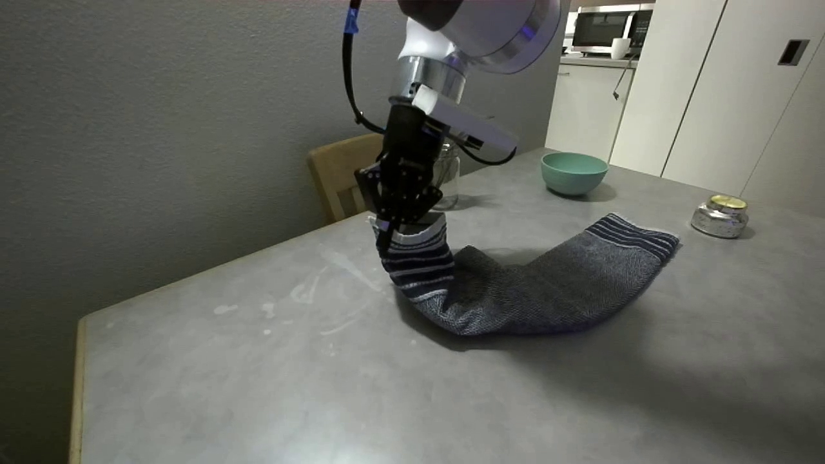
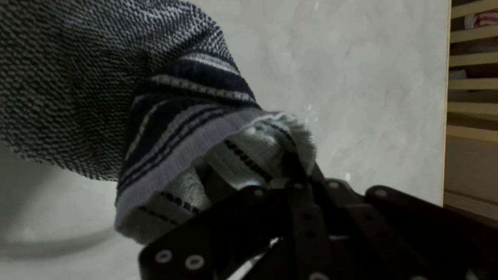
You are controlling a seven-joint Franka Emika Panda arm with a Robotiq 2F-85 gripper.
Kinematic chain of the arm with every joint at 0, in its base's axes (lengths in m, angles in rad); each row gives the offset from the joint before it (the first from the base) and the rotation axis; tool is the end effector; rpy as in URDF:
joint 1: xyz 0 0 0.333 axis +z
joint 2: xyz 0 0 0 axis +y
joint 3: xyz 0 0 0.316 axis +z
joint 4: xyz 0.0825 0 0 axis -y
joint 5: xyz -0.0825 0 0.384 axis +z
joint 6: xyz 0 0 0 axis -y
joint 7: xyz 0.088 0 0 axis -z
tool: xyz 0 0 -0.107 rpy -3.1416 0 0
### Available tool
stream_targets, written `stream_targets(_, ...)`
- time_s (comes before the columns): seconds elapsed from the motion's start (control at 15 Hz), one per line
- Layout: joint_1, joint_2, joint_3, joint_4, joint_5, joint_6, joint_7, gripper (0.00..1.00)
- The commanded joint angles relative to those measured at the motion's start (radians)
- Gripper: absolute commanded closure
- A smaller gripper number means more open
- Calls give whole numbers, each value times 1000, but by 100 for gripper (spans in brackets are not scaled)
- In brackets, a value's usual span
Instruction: Unfold the towel once from right to left
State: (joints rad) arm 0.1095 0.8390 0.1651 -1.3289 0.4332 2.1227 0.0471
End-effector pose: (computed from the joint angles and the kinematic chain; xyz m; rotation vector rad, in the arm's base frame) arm 0.7156 0.1921 0.2358 -2.6618 0.0851 0.1582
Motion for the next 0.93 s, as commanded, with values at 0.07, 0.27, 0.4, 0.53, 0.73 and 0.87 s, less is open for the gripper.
stream_targets(0.07, -28, 48, 39, 68, -7, -26, -68, 99)
stream_targets(0.27, -53, 58, 98, 79, 3, -75, -220, 99)
stream_targets(0.4, -65, 65, 128, 83, 5, -134, -296, 99)
stream_targets(0.53, -76, 75, 148, 98, 5, -223, -360, 99)
stream_targets(0.73, -81, 98, 152, 131, 9, -350, -410, 99)
stream_targets(0.87, -80, 117, 147, 156, 11, -404, -419, 99)
